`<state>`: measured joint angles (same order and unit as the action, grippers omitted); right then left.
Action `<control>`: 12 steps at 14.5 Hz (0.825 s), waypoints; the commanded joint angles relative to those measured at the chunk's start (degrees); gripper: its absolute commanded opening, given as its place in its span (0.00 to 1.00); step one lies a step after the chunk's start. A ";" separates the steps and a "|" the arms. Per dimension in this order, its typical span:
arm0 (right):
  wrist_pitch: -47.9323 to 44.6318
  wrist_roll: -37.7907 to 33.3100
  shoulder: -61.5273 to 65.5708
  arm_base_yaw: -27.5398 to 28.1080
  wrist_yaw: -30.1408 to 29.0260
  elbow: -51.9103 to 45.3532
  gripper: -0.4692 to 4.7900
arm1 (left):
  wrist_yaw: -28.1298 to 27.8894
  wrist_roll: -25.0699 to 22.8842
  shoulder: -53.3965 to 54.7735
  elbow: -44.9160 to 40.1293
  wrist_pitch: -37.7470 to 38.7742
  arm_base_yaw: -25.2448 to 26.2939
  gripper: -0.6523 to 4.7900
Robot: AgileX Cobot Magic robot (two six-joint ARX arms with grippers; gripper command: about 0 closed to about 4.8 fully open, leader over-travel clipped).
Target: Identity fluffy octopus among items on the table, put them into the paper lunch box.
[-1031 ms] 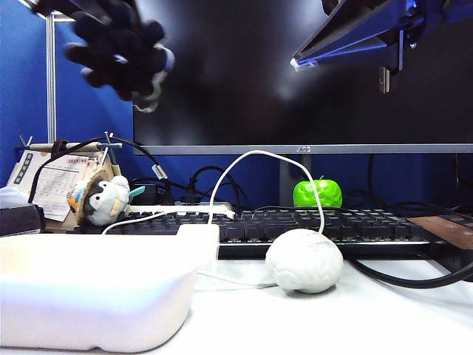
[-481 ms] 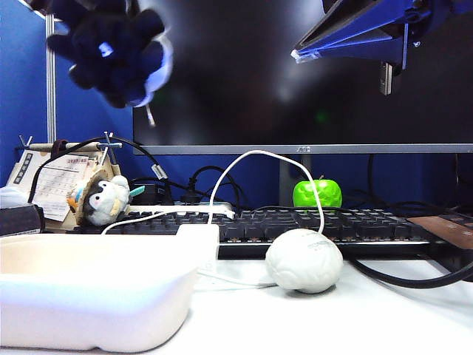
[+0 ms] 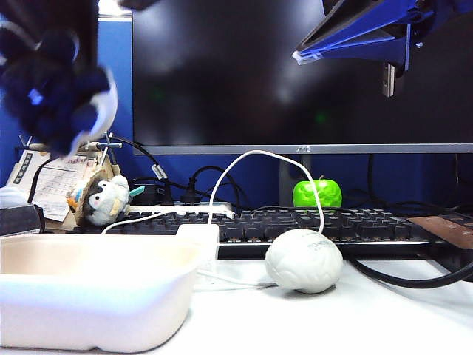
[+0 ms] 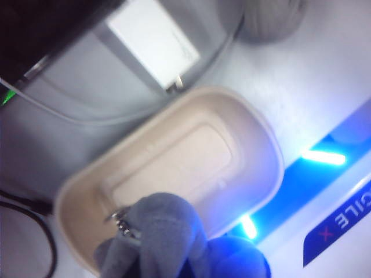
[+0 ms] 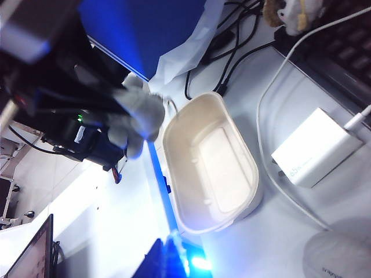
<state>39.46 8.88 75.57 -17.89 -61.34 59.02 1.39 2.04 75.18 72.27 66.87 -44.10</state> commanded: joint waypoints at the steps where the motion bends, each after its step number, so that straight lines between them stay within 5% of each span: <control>1: -0.24 0.42 -0.28 -0.11 -0.74 0.35 0.08 | 2.14 0.37 -0.09 -3.96 -4.63 0.07 0.15; 12: 1.44 0.61 -0.28 -0.11 -0.72 0.33 0.08 | 2.73 0.59 -0.07 -7.80 -10.86 0.07 0.11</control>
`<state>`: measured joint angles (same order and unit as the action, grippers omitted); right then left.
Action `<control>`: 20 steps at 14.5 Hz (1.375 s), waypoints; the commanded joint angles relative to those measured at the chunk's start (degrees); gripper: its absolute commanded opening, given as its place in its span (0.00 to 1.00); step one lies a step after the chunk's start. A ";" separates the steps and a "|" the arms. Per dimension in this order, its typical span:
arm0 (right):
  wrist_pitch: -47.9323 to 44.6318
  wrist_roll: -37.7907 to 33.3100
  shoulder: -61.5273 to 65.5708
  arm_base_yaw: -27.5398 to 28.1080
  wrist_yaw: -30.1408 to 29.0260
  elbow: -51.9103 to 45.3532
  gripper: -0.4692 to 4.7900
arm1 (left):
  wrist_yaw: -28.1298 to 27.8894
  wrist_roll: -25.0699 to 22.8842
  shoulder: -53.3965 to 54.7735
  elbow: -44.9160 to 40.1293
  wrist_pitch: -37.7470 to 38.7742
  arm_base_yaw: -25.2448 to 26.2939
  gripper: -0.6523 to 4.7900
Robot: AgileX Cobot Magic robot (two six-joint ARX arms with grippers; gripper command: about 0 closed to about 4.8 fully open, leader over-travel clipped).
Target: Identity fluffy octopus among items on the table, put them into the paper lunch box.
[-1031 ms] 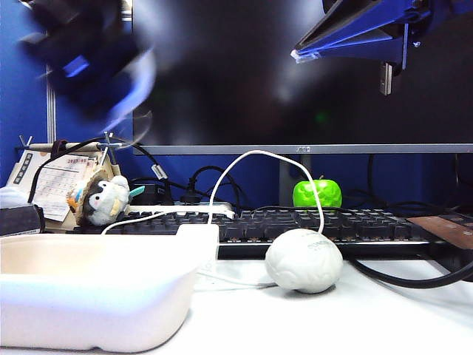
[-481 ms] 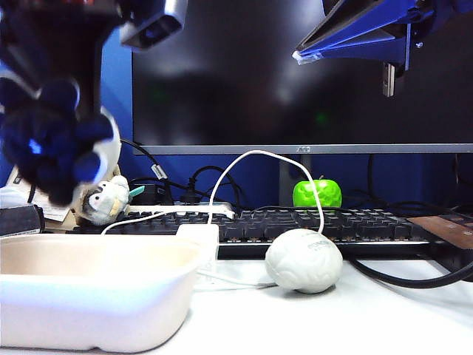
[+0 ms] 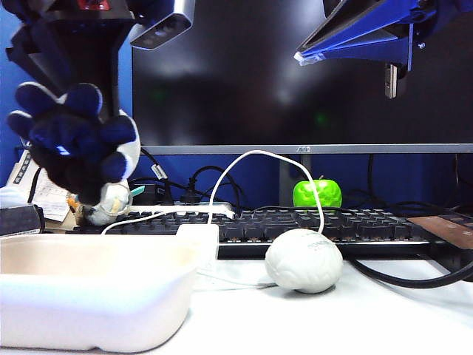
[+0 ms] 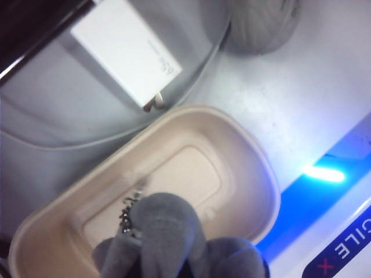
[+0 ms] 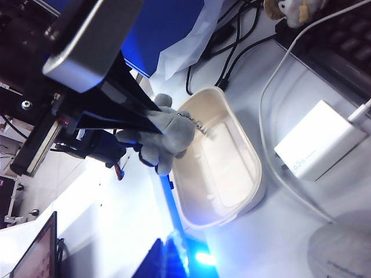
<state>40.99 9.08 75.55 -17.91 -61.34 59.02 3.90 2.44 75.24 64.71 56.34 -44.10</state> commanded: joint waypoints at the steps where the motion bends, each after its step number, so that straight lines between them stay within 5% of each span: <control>1: -0.11 0.42 -0.26 -0.09 -0.72 0.33 0.08 | 0.22 0.17 -0.13 -0.24 -0.35 0.07 0.11; 20: -0.09 0.44 -0.26 -0.09 -0.72 0.35 0.08 | 2.82 0.15 8.96 -0.28 1.46 0.04 0.11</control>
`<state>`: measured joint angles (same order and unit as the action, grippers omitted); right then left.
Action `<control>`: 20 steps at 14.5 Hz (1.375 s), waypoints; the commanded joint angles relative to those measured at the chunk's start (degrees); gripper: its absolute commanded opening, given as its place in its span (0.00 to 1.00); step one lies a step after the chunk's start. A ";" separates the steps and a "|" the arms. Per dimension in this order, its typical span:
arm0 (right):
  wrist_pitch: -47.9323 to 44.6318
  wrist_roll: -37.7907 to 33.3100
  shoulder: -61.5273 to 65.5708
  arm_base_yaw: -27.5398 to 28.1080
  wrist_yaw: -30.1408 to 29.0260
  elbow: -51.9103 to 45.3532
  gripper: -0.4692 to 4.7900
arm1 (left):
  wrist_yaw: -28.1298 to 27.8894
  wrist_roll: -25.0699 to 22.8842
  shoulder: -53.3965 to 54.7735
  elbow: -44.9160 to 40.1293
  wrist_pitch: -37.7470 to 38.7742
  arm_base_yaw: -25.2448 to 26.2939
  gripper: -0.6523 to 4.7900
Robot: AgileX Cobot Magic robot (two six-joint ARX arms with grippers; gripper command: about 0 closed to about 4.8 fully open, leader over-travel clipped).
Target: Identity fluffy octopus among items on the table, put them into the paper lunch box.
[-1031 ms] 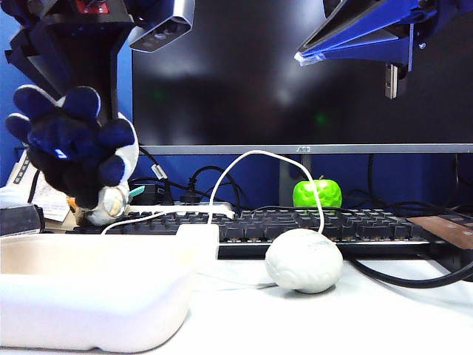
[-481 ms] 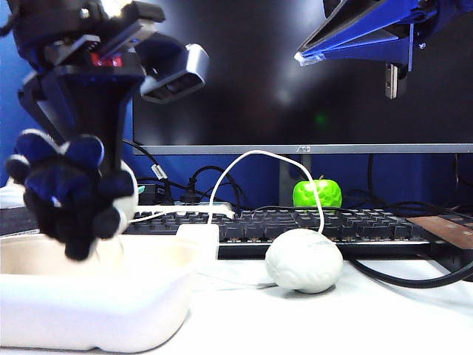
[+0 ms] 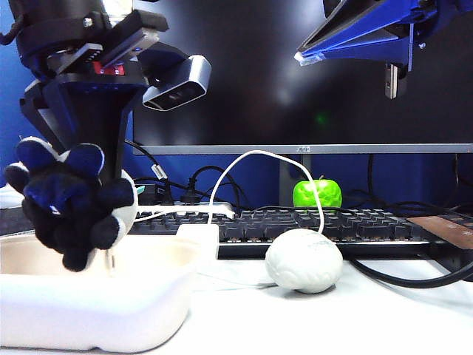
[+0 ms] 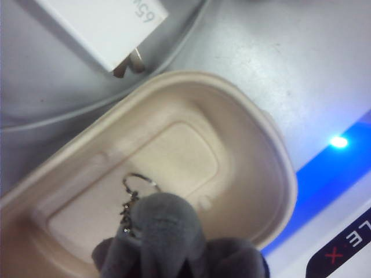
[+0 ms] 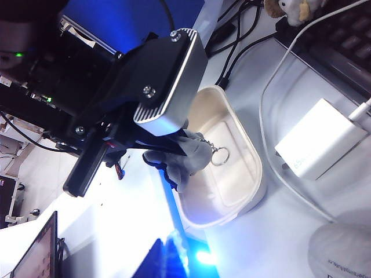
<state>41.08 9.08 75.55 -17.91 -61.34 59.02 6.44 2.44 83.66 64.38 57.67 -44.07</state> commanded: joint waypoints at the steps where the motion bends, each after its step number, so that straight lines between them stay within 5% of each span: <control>1: -0.17 0.44 -0.26 -0.09 -0.72 0.35 0.08 | 0.31 0.17 1.42 0.04 -0.02 0.02 0.11; 12: -0.15 0.44 -0.26 -0.09 -0.72 0.35 0.08 | -0.22 0.17 6.08 0.04 -2.95 0.04 0.11; 15: -0.15 0.44 -0.26 -0.09 -0.72 0.35 0.08 | -0.20 0.15 6.08 0.04 -2.97 0.04 0.36; 18: -0.15 0.46 -0.26 -0.09 -0.72 0.35 0.08 | -0.17 0.15 6.08 0.04 -2.95 0.04 0.42; 20: -0.15 0.46 -0.26 -0.09 -0.72 0.35 0.08 | -0.17 0.17 6.08 0.04 -2.93 0.04 0.69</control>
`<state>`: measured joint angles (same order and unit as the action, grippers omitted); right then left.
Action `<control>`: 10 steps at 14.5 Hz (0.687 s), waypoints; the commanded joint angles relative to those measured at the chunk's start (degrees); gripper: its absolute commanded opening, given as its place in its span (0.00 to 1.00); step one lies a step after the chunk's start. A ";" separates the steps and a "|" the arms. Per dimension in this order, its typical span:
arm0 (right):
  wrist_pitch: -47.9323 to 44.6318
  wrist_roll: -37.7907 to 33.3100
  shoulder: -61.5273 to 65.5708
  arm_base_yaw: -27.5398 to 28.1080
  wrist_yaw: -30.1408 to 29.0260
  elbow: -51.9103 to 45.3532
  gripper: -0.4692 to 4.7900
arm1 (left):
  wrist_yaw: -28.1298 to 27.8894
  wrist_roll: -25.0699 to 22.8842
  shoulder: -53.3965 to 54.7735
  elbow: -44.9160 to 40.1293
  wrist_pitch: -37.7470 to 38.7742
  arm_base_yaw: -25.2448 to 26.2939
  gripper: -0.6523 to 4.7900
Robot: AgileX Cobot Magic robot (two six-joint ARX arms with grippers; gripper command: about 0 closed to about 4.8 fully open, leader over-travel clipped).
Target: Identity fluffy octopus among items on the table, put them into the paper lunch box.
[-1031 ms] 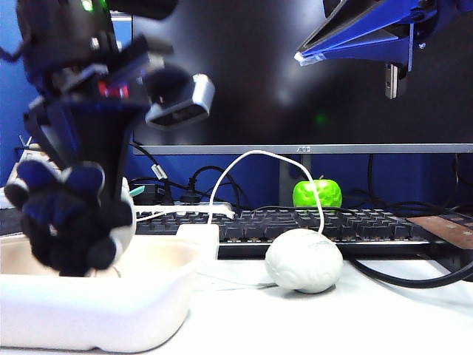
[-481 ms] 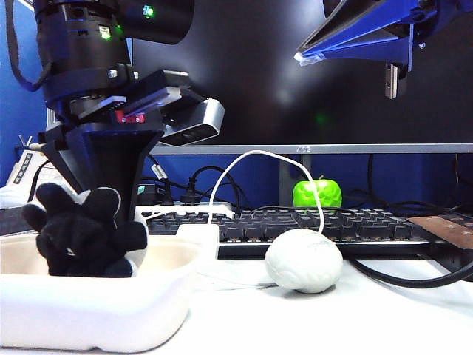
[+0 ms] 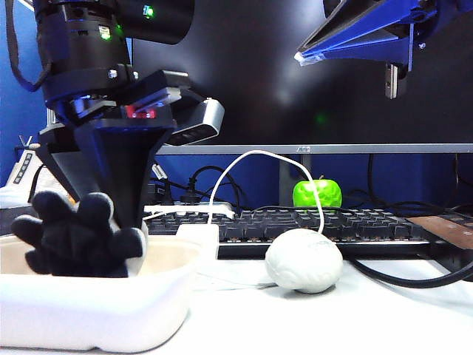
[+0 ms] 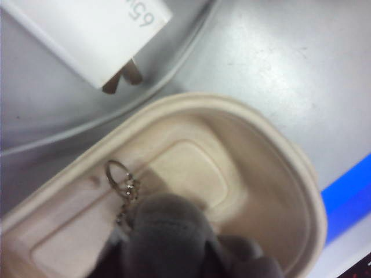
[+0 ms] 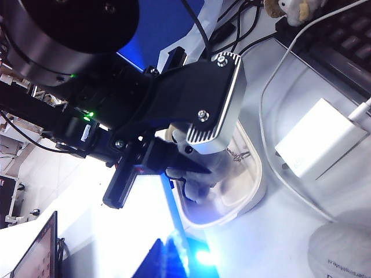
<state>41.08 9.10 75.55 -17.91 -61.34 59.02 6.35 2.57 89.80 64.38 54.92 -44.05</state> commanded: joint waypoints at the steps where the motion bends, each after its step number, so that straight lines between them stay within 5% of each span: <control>1: -0.13 0.42 -0.26 -0.09 -0.72 0.33 0.08 | -0.09 0.04 -0.07 0.04 -0.15 0.02 0.76; 6: -0.15 0.46 -0.26 -0.09 -0.72 0.35 0.08 | -0.96 0.02 -0.09 0.07 -0.17 0.02 0.82; 10: 0.07 0.59 -0.26 -0.09 -0.70 0.35 0.08 | -12.22 -0.42 -0.17 0.26 2.86 0.31 0.82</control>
<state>41.10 9.15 75.55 -17.91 -61.34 59.02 -3.90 2.37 89.80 64.40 57.01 -43.90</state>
